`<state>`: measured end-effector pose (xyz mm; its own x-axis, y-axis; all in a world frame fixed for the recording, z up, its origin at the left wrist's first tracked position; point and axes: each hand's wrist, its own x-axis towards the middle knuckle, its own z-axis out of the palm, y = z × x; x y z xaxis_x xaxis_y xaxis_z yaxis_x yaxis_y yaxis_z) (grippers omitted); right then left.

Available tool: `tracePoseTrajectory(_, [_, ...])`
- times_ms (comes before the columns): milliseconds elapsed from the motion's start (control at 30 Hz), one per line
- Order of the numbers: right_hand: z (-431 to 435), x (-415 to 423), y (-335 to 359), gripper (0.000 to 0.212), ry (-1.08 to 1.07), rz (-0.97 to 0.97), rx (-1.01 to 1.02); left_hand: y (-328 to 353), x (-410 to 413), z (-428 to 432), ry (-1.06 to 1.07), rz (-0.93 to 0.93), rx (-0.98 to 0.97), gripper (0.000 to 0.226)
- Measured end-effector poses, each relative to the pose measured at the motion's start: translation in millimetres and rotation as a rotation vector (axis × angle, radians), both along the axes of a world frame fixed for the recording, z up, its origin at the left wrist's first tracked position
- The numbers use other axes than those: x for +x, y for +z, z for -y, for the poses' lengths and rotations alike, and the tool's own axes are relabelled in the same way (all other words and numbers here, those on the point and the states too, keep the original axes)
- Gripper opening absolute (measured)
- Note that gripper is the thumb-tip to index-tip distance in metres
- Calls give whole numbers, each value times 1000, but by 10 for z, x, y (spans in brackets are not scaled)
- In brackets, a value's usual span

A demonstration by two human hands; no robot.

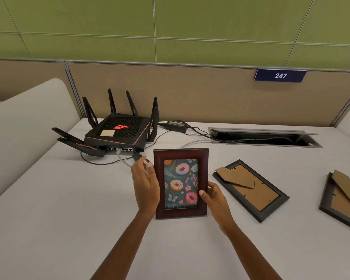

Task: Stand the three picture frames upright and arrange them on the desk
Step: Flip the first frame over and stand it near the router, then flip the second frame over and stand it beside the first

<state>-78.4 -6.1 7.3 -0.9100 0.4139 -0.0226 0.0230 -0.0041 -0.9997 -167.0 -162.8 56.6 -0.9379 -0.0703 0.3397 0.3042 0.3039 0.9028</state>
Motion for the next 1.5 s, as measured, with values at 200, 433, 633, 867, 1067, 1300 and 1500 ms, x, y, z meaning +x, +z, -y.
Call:
tracePoseTrajectory(200, [-232, 143, -13, 26, -153, 14, 284, 236, 200, -109, -12, -455, -301, 47])
tracePoseTrajectory(433, [-601, 385, 42, 28, -254, 52, 499, 145, 585, -516, -246, -631, -505, 46])
tracePoseTrajectory(633, [-1026, 655, 74, 27, -267, 128, 636, -96, 921, -997, -510, -449, -591, 55])
tracePoseTrajectory(867, [-1559, 847, 99, 43, -188, 348, 756, -469, 1201, -1590, -583, 129, -642, 73])
tracePoseTrajectory(1067, [-1875, 862, 73, 56, -82, 550, 787, -557, 1333, -1888, -571, 403, -645, 73])
tracePoseTrajectory(1300, [-1986, 844, 86, 53, -4, 557, 748, -492, 1450, -2103, -490, 501, -554, 74])
tracePoseTrajectory(1500, [-2062, 840, 121, 37, -52, 479, 667, -424, 1523, -2271, -300, 551, -305, 72])
